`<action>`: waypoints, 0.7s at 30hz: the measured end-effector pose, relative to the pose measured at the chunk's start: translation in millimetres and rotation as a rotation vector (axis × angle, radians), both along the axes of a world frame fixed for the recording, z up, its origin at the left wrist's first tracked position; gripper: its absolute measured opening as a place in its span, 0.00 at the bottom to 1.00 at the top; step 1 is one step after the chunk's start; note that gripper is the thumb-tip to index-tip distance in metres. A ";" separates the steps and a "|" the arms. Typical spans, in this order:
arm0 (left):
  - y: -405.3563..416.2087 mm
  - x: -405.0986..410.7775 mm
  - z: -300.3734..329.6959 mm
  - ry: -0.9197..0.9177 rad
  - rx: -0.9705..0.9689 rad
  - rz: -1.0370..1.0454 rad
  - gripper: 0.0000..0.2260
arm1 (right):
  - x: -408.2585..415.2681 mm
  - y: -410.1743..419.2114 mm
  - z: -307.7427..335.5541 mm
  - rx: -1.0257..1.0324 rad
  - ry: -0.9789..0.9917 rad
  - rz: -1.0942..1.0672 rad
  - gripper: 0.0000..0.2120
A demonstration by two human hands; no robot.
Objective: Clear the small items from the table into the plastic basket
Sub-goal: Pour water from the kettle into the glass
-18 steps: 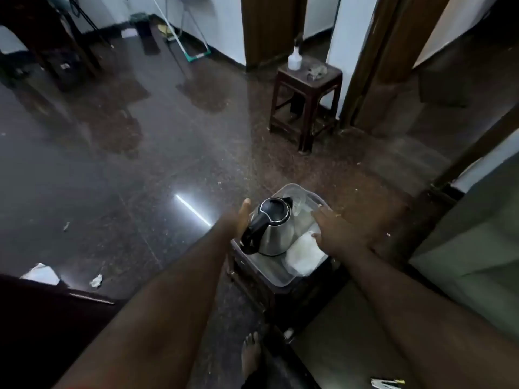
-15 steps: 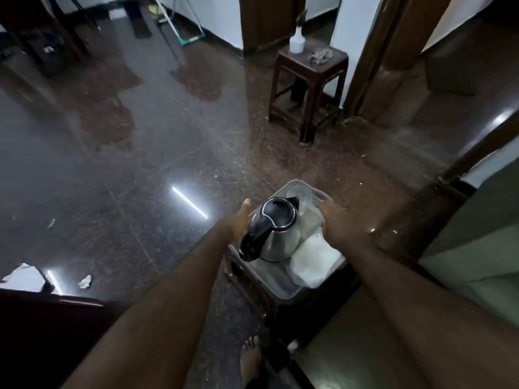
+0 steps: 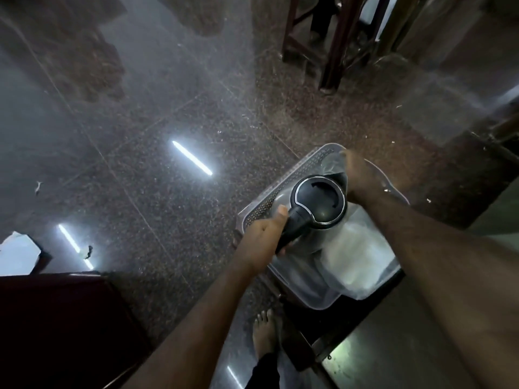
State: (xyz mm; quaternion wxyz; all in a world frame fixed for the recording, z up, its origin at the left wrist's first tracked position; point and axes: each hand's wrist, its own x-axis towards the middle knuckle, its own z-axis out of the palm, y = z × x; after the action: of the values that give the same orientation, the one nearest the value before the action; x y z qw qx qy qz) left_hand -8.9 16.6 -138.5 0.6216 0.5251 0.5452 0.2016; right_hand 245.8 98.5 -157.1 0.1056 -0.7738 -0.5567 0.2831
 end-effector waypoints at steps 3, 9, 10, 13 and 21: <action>-5.0 3.5 3.0 -0.053 0.138 0.097 0.39 | 2.4 -9.7 9.0 0.096 0.103 -0.065 0.31; 1.1 -1.8 47.6 0.049 0.307 0.053 0.25 | 19.6 -57.2 71.2 0.409 0.161 -0.222 0.40; 0.7 -4.0 59.0 0.053 0.321 0.042 0.24 | 22.7 -70.5 83.0 0.447 0.158 -0.251 0.40; -7.9 -1.9 115.5 0.068 0.354 0.002 0.23 | 34.0 -122.1 127.1 0.521 0.152 -0.345 0.41; -52.3 52.6 269.3 0.139 0.415 -0.241 0.24 | 73.8 -276.9 243.6 0.509 0.213 -0.467 0.39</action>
State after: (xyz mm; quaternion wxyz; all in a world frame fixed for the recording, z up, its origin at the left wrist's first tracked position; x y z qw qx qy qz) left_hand 43.7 -35.7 130.9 0.4812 0.7154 0.4668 0.1969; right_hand 319.6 -178.4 86.4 0.4142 -0.7952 -0.4034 0.1828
